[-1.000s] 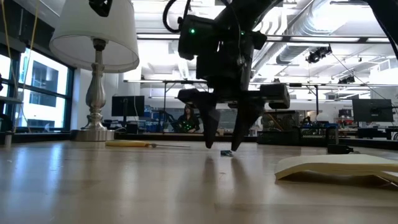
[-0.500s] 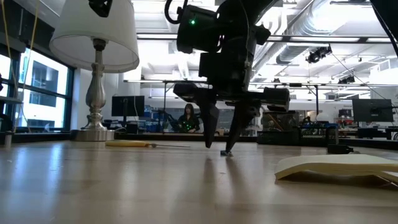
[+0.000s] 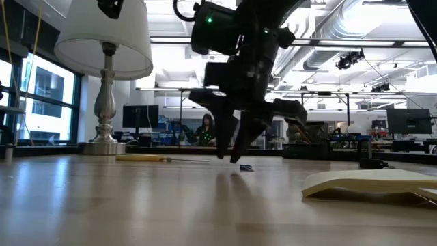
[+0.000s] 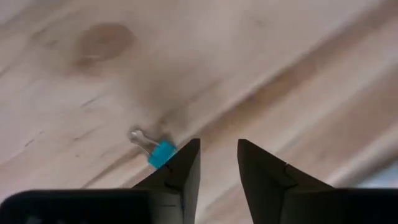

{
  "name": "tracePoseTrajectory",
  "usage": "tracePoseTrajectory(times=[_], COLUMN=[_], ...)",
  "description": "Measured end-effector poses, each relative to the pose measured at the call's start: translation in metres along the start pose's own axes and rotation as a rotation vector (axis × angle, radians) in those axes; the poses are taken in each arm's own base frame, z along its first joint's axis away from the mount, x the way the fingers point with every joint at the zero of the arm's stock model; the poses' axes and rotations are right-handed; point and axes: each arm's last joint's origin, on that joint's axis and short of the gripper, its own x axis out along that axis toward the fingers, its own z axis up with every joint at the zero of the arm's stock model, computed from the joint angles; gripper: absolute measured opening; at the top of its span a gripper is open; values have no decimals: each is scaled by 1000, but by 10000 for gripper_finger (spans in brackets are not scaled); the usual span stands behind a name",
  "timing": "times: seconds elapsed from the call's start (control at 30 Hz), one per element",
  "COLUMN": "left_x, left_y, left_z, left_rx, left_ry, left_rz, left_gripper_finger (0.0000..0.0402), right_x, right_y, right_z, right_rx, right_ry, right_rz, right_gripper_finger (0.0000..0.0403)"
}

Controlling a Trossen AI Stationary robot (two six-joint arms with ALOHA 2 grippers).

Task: Pick and place office supplies into organizer
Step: Put the green binder clip into the mesh desk organizer

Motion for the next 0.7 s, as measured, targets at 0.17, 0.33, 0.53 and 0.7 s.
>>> tracePoseTrajectory(times=[0.17, 0.33, 0.53, 0.7], left_x=[0, 0, 0, 0], left_y=[0, 0, 0, 0], left_z=[0, 1, 4, 6], left_rx=[0, -3, 9, 43], left_ry=[0, -7, -46, -60], left_rz=[0, 0, 1, -17], left_gripper_finger=[154, 154, 154, 154], right_x=[-15, -28, -23, -21], right_y=[-8, -12, -3, 11], right_z=[5, 13, 17, 11], right_rx=[395, 847, 1283, 1643], right_ry=[25, -24, 12, 191], right_rz=[-3, 89, 119, -91], right_gripper_finger=[91, 87, 90, 95])
